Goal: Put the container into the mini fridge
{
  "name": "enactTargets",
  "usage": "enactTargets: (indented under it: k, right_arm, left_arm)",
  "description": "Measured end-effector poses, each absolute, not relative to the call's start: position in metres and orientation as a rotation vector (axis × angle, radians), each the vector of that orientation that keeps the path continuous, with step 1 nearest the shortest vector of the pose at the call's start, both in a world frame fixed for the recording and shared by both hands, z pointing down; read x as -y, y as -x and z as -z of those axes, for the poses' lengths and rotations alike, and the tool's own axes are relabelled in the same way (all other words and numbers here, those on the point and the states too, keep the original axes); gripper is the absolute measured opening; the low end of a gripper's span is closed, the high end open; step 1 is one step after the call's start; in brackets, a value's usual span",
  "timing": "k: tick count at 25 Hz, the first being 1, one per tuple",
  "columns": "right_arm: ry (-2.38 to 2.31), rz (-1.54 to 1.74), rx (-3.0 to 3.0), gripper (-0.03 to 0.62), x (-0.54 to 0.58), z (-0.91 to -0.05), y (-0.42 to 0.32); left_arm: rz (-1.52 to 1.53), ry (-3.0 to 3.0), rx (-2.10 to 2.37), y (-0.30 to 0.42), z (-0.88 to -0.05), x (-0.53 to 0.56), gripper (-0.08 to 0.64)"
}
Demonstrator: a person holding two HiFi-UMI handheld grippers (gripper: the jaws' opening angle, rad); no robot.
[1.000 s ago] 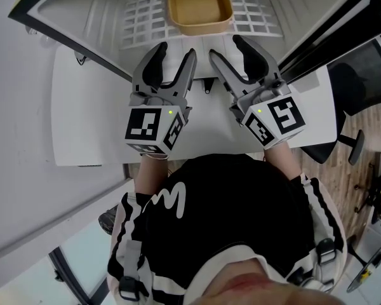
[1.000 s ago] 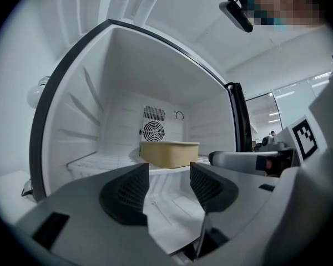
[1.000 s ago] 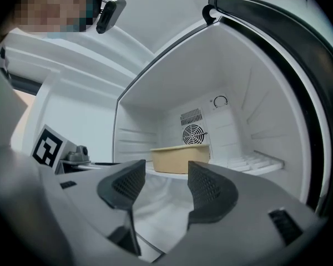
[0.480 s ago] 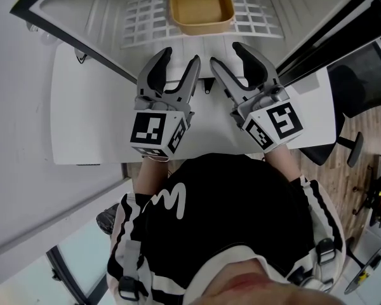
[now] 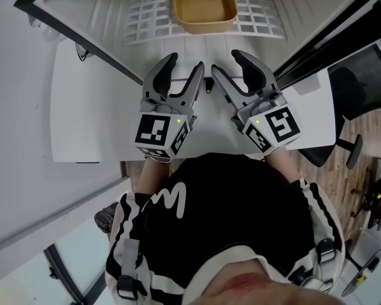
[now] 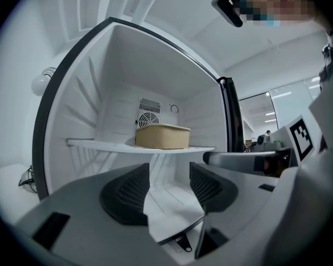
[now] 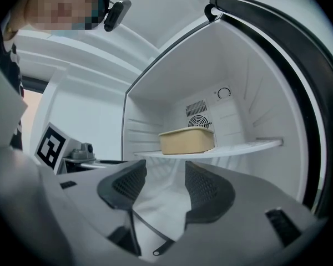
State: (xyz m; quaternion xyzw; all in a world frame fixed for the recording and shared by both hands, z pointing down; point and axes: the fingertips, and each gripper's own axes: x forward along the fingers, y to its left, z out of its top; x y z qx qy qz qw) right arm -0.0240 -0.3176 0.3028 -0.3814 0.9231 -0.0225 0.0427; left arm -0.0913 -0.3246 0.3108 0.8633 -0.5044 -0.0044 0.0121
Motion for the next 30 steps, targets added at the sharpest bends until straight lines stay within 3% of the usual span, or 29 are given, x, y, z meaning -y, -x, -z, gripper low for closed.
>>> enactTargets:
  k: [5, 10, 30]
  right_arm:
    - [1.149, 0.069, -2.85, 0.228, 0.315, -0.309, 0.026]
    - [1.158, 0.081, -2.852, 0.176, 0.314, -0.312, 0.026]
    - [1.209, 0.133, -2.852, 0.089, 0.315, -0.33, 0.024]
  left_arm:
    - [0.005, -2.697, 1.567, 0.092, -0.316, 0.321, 0.212]
    - [-0.012, -2.694, 1.565, 0.093, -0.32, 0.319, 0.189]
    - [-0.033, -2.684, 1.551, 0.094, -0.335, 0.316, 0.14]
